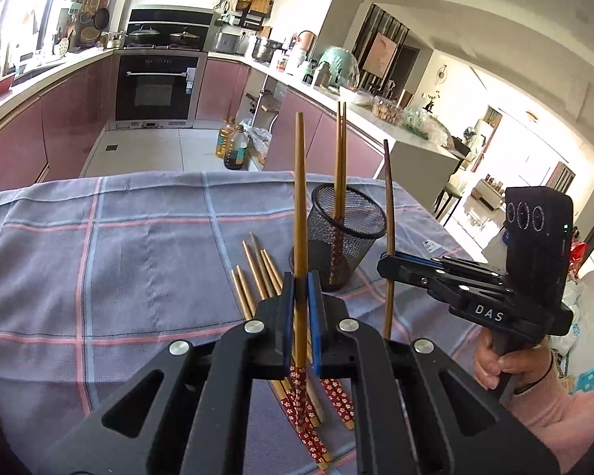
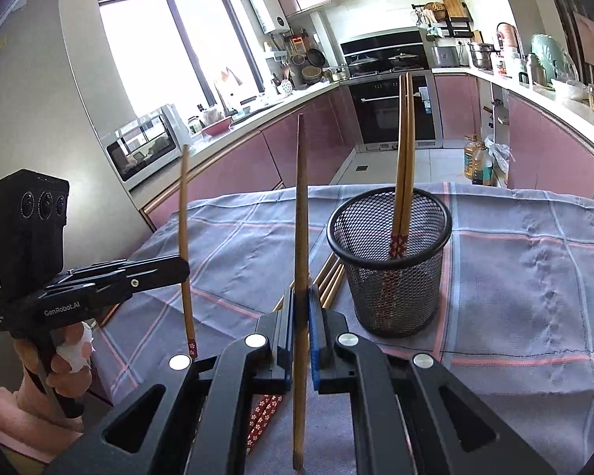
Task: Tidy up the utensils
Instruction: 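Lift both held chopsticks upright above the mesh cup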
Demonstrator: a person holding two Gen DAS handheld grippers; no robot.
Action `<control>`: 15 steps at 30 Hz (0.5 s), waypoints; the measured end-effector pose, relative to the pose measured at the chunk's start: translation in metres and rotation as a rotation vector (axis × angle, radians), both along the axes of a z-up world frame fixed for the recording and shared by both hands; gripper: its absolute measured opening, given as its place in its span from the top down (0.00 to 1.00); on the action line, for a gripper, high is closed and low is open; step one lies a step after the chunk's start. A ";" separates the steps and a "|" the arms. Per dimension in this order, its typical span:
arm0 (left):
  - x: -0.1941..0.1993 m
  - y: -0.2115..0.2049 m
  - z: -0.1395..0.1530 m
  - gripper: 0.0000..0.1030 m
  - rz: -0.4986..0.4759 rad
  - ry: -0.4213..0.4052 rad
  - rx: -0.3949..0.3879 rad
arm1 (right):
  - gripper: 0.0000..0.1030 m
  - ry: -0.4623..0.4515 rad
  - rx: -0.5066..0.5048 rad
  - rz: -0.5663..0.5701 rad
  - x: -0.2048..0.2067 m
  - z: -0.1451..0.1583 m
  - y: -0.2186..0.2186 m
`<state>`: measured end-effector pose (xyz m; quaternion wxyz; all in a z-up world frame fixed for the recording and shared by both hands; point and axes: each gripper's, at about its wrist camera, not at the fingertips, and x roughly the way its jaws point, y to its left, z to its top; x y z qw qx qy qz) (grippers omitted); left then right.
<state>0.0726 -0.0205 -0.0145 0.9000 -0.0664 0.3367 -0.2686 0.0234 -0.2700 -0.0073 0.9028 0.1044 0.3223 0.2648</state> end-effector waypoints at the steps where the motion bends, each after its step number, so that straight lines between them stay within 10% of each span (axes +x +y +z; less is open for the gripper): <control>1: -0.002 0.001 0.005 0.93 -0.005 -0.009 -0.009 | 0.94 -0.006 0.008 -0.002 0.000 0.002 -0.002; 15: 0.002 -0.011 0.048 0.93 -0.020 -0.117 -0.071 | 0.94 -0.124 0.028 -0.034 0.001 0.041 -0.023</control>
